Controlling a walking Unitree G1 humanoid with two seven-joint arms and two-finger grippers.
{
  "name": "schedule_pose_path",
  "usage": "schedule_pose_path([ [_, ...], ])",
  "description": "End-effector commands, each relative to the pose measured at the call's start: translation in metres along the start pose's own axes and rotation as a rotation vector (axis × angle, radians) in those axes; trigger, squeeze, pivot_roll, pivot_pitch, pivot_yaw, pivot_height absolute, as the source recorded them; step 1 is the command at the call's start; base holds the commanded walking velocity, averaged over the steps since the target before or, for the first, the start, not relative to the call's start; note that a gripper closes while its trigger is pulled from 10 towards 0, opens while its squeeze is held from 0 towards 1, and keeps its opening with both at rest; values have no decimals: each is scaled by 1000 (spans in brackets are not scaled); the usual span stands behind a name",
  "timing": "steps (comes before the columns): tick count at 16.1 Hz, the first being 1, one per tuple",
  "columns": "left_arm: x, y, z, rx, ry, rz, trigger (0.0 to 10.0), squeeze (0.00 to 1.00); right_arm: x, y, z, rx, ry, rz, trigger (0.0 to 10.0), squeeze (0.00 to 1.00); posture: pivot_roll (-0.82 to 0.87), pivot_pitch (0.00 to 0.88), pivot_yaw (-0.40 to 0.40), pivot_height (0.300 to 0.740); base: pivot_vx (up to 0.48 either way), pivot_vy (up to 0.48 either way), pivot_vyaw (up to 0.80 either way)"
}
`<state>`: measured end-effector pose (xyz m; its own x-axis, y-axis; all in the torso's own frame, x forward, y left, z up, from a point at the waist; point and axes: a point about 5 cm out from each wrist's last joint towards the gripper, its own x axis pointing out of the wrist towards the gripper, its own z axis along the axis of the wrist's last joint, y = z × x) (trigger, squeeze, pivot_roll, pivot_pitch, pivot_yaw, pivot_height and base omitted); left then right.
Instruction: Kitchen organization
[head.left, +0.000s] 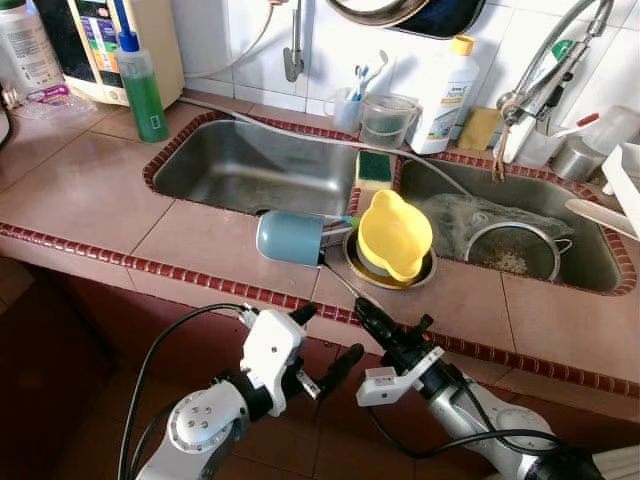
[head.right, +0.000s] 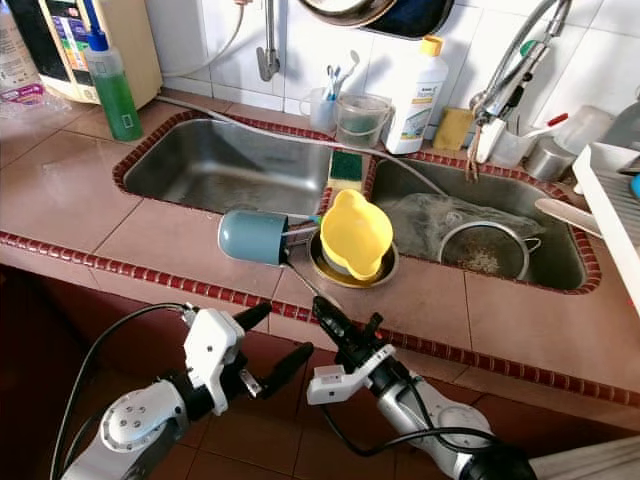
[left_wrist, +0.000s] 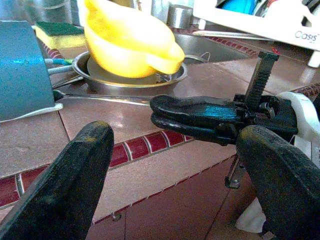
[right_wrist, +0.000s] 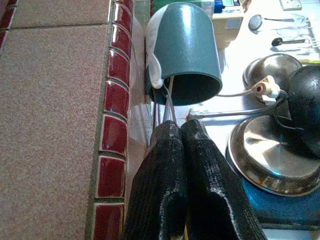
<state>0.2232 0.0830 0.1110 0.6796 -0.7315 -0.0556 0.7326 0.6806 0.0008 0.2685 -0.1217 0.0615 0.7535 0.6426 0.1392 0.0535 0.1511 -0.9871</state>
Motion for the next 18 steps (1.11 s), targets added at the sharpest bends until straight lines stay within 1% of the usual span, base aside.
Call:
schedule_pose_path([
  [1,0,-4,2,4,-2,-10,10000,0,-2,-4,-2,-17,5,-16,10000,0,-67,88,-59,740,0,0,0],
  [5,0,-4,2,4,0,-12,10000,0,-4,-7,0,-4,11,-27,10000,0,-72,91,-54,740,0,0,0],
  [11,1,-4,3,6,-1,-18,10000,0,-11,-7,1,77,16,13,10000,0,-79,95,-51,740,0,0,0],
  [18,1,-4,3,3,-1,-19,10000,0,-14,-14,5,67,6,-17,10000,0,-84,97,-51,740,0,0,0],
])
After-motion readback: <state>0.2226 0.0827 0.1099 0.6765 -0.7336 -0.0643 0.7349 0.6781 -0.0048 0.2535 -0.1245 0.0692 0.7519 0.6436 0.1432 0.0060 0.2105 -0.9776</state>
